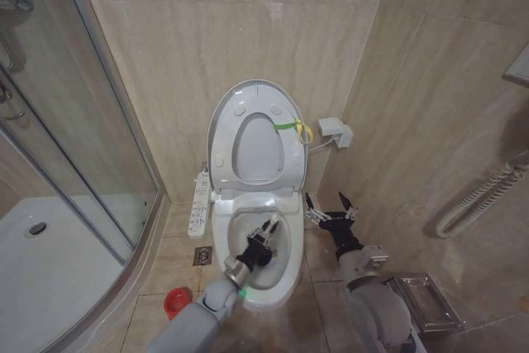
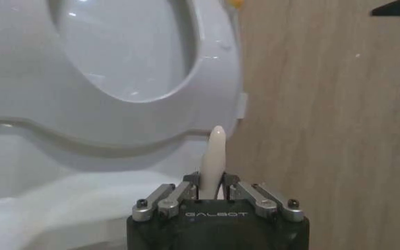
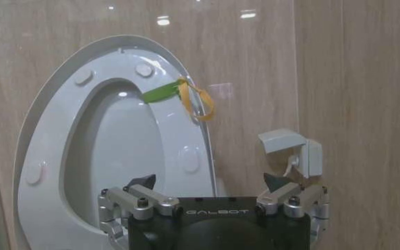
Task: Open the toilet lid, clean the toilet bowl with a toilet brush, close the toilet lid, and flush.
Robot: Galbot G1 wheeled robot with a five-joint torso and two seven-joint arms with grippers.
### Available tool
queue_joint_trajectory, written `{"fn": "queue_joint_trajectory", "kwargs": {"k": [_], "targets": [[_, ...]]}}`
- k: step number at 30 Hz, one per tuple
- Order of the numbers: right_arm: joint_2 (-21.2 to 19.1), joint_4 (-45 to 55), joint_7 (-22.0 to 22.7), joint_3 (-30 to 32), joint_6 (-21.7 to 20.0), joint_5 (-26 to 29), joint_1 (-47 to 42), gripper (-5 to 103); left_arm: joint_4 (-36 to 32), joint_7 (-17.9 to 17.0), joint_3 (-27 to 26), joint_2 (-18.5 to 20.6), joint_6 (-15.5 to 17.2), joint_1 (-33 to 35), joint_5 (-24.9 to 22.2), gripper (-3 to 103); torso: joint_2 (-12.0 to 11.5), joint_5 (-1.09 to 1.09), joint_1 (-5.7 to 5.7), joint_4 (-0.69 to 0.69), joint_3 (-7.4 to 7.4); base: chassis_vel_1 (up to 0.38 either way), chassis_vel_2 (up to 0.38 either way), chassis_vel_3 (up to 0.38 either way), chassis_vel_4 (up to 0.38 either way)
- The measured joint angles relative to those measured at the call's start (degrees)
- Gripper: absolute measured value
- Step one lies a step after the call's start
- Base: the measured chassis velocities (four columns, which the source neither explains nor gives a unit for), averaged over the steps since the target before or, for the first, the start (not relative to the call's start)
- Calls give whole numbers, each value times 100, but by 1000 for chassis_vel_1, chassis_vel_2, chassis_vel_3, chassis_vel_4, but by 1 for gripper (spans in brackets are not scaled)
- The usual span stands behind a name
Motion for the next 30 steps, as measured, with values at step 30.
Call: {"fn": "queue_joint_trajectory", "kwargs": {"k": [30], "targets": [[0,0,0,0,0,0,0,100,-703,209,-247,525,240,953,-176,21,0,1,-1,0,-1,0,0,0,0]]}}
